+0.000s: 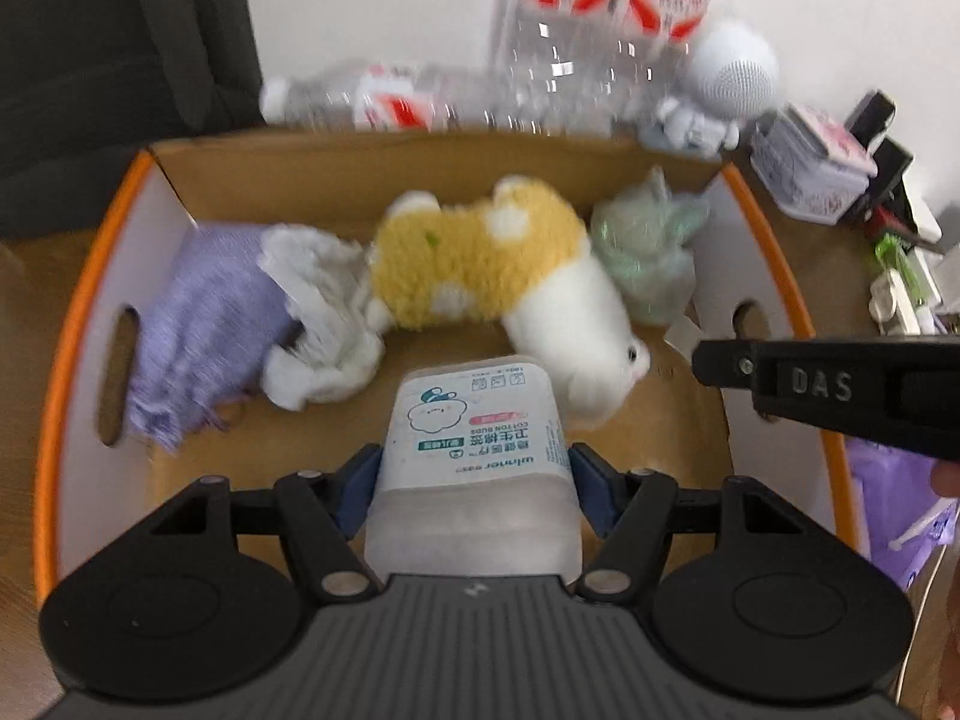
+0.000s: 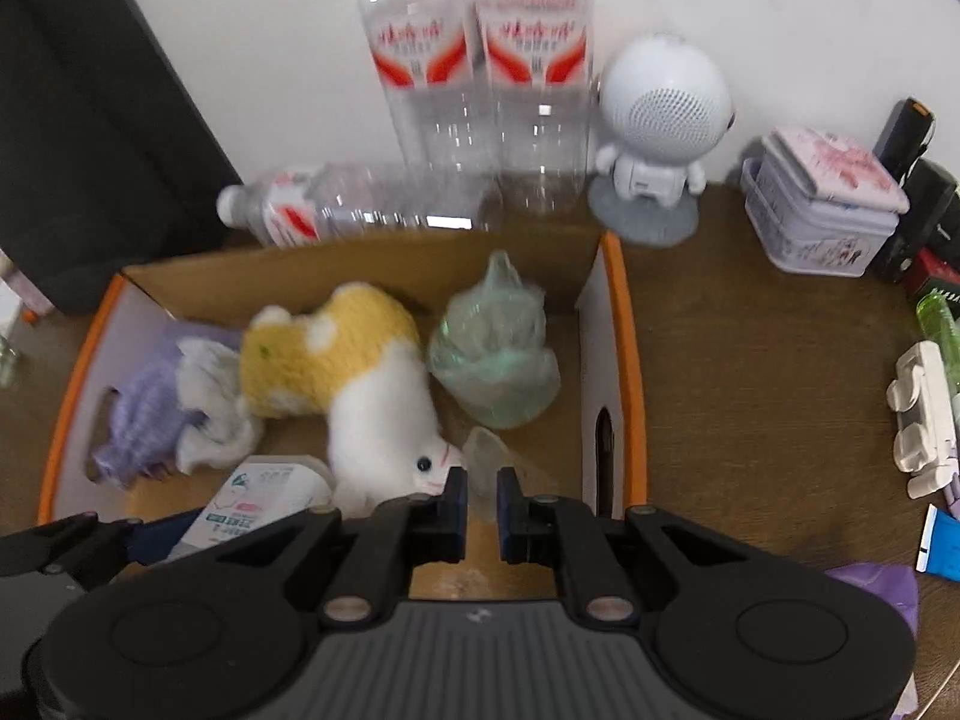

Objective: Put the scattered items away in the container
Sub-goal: 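Carry the cotton-pad container and plastic piece over the cardboard box with both tools, then open both tools to drop the container and plastic piece into the box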

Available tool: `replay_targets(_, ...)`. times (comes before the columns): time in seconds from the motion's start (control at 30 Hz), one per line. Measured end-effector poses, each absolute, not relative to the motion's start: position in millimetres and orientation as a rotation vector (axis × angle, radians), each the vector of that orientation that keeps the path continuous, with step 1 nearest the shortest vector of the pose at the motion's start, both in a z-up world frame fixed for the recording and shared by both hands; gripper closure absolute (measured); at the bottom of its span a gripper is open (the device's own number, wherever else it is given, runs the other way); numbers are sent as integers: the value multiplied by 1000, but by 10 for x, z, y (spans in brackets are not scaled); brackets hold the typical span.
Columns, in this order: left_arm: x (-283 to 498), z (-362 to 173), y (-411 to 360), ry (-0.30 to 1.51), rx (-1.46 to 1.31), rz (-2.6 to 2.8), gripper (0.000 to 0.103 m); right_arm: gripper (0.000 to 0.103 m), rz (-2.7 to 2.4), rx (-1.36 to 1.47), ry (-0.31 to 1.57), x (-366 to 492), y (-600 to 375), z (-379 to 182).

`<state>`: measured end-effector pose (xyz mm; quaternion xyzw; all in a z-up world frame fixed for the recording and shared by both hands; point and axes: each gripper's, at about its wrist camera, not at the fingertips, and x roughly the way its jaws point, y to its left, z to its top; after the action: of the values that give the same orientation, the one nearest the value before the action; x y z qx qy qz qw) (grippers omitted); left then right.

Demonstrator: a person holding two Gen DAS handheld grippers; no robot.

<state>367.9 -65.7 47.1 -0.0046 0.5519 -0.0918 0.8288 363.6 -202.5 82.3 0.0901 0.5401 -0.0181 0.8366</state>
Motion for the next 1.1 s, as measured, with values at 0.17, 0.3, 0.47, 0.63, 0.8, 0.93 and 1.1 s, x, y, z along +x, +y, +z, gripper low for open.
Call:
replay_targets(0.17,3686,374,-719,1195,-22,-237,36,88,-51,170,1156,3684,-2021,739)
replay_targets(0.3,3671,449,-736,1177,-36,-297,27,67,-63,193,1162,3668,-2098,776)
replay_targets(0.47,3637,567,-615,1169,-55,-301,25,58,-73,228,1135,3571,-2200,929)
replay_targets(0.63,3601,524,-473,1212,-101,-292,43,57,-77,250,1115,3465,-2247,1025)
replay_targets(0.8,3557,536,-682,1201,-87,-306,54,56,-72,257,1100,3411,-2243,1073)
replay_targets(0.93,3590,534,-837,1181,-102,-267,54,56,-76,262,1082,3389,-2265,1108)
replay_targets(1.1,3617,499,-918,1185,-123,-277,50,56,-70,267,1075,3353,-2302,1103)
